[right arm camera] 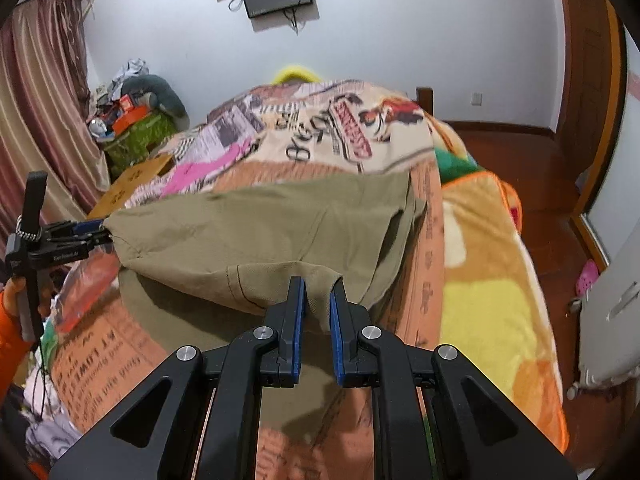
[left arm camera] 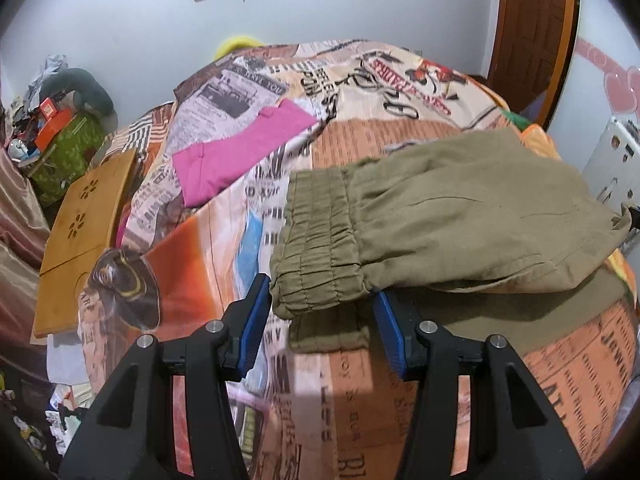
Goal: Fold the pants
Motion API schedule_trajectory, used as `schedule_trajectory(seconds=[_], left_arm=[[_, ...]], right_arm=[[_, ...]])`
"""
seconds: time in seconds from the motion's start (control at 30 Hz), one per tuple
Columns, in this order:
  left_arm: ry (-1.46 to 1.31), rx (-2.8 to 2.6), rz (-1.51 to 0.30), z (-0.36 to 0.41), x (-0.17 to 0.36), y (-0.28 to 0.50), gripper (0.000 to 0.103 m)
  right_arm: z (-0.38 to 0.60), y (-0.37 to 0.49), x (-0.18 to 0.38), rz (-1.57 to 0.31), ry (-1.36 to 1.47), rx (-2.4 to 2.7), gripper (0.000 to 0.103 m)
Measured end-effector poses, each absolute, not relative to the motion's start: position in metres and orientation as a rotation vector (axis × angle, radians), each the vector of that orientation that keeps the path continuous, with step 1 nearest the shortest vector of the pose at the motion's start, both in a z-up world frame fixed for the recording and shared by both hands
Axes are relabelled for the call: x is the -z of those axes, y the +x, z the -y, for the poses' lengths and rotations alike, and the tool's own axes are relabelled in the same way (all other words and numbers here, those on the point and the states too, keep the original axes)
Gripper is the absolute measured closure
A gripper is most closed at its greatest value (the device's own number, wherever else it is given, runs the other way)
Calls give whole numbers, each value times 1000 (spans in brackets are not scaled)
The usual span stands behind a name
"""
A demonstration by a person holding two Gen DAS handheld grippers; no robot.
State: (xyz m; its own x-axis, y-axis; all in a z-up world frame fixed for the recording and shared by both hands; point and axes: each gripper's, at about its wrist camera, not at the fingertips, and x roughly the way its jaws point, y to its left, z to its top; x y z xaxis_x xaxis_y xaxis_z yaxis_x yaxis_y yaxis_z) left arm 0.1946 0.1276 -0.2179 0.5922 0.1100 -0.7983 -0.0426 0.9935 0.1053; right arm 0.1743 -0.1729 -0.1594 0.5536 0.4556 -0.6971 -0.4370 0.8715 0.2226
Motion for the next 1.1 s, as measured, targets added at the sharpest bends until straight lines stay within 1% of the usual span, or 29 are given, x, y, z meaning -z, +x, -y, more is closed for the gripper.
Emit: schedule_trajectory(seconds=[0.17,0.3,0.47,0.53,0.63,0.67,0.73,0.77,0.8,0.9,1.0,1.1], left_arm=[[59,-97,-963,-132,226,189,52],[66,-99,-981,-134,231,182,51],[80,-131,-983,-143,228,172,51],[57,-143,-971,-151,221,170,50],[32,-170,-944,-162,209,176,43],[27,-178,-935,-164,205,179,41],[14,-179,-923,-166,199,191,34],[8,-171,-922,-167,198,196,29],[3,-161,-926,-166,200,203,25],[-8,-134,-994,-163,217,224,24],[-28,-117,-1089,-162,247,239,24],[-59,-114,-1083,-163,257,238,23]], right_arm=[[173,160,169,-861,15,-524,92],[178,154,179,-896,-4,-487,90],[195,147,185,-935,-4,-425,89],[202,146,182,-933,-5,-396,89],[210,148,173,-920,10,-372,88],[211,149,168,-909,20,-371,86],[210,151,162,-890,37,-371,77],[209,151,158,-878,50,-376,67],[205,151,155,-862,61,-388,59],[189,152,158,-860,54,-425,58],[169,153,175,-914,14,-458,58],[153,153,202,-991,-54,-465,57]])
